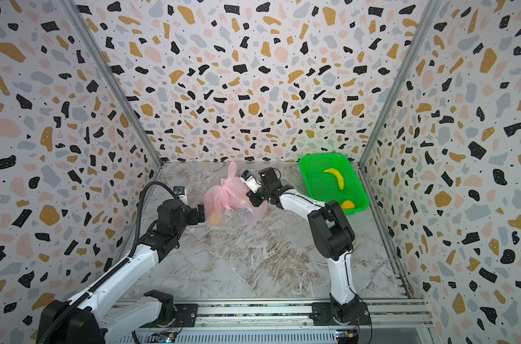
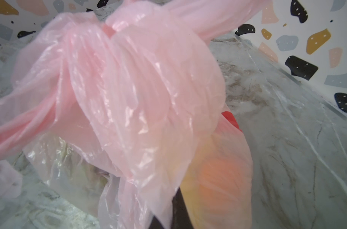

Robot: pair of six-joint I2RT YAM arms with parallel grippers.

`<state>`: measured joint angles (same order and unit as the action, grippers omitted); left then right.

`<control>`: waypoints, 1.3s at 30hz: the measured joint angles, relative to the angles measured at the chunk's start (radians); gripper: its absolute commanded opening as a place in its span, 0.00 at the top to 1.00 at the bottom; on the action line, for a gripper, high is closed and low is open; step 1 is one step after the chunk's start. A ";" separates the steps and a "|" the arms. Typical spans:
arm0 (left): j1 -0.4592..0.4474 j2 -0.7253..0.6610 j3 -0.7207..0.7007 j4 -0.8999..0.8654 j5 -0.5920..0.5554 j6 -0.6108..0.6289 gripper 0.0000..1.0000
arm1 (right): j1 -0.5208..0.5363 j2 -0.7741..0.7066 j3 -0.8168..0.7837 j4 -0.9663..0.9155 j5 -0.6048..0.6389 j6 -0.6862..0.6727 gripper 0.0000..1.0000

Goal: Untie the knot of the plastic bag and take out the fruit
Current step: Move the plastic bag to the center of the table.

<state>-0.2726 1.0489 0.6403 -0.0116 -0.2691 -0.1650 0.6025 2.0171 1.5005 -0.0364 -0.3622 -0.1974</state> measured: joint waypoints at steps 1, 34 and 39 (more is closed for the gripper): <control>0.000 0.000 0.000 -0.003 0.000 -0.001 0.01 | 0.000 -0.013 -0.013 0.001 0.000 0.000 1.00; -0.144 0.008 0.098 -0.099 0.317 0.070 0.00 | 0.051 -0.704 -0.612 -0.346 0.235 0.190 0.94; -0.188 0.024 0.117 -0.101 0.397 0.105 0.00 | 0.017 -0.702 -0.601 -0.377 0.299 0.192 0.84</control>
<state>-0.4603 1.0729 0.7574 -0.1123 0.1280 -0.0605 0.6193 1.3148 0.8997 -0.4133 -0.0628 -0.0055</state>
